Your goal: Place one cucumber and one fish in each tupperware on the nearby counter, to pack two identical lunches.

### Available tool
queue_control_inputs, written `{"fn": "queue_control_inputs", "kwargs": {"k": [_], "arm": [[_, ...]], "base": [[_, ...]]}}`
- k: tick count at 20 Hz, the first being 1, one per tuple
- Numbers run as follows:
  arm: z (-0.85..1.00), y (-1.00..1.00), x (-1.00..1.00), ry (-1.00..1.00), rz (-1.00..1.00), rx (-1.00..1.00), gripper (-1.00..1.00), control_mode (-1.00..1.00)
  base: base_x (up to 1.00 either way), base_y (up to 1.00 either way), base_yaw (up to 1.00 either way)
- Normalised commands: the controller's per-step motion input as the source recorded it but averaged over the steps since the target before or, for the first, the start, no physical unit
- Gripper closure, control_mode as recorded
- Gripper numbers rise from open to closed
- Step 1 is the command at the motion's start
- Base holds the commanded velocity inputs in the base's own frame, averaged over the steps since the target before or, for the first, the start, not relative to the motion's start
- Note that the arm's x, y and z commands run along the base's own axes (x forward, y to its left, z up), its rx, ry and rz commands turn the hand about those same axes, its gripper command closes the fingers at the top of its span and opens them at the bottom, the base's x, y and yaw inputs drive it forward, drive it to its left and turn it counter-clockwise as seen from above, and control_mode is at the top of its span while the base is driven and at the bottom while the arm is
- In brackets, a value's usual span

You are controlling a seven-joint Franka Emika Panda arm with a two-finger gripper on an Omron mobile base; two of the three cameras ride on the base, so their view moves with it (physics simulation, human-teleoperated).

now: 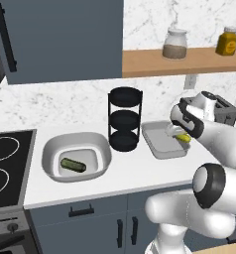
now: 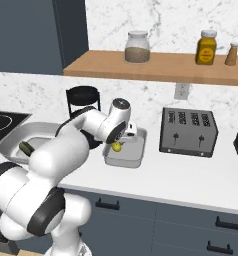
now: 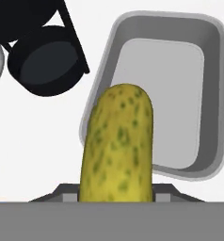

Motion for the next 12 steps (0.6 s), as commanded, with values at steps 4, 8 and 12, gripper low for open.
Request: {"fn": "queue_control_inputs", "kwargs": {"k": [4, 8, 12], "arm": [[-0.35, -0.11, 0.40, 0.05, -0.05, 0.00, 1.00, -1.00], [-0.35, 0.00, 0.48, 0.08, -0.07, 0.00, 1.00, -1.00], [-0.38, -0.04, 0.45, 0.06, -0.06, 0.00, 1.00, -1.00]], "base": [[0.00, 0.00, 0.00], [0.00, 0.00, 0.00], [0.00, 0.00, 0.00]]}}
